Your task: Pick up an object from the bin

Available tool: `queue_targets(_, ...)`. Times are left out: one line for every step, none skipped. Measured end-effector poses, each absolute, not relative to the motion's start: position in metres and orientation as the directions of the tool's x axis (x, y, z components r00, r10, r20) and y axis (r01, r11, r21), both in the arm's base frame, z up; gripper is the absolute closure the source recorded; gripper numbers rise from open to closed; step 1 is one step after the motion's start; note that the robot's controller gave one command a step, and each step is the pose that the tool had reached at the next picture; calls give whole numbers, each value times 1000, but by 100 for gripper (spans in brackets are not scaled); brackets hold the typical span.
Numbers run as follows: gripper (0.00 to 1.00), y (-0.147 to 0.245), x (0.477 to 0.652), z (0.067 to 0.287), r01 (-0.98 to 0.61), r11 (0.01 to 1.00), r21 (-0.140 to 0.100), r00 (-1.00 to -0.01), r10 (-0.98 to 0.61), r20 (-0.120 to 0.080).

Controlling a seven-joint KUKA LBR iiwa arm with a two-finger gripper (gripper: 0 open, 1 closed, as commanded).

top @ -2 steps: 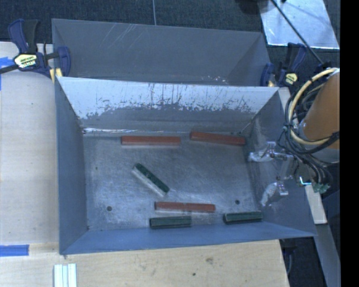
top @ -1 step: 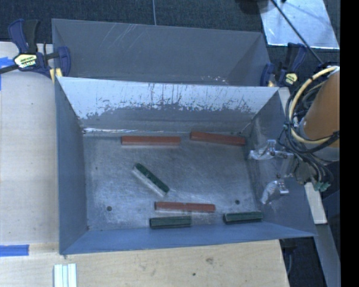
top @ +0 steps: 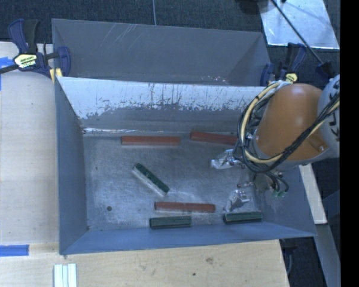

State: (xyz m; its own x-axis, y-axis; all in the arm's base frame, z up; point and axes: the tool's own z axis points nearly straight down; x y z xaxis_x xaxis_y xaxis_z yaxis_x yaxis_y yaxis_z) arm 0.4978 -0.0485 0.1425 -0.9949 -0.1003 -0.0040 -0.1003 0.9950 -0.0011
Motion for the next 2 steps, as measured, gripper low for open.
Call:
queue_targets(0, -75, 493, 143, -255, 967, -1, -967, -255, -4)
queue_targets(0, -20, 504, 135, -186, 983, 0, -983, -186, -2)
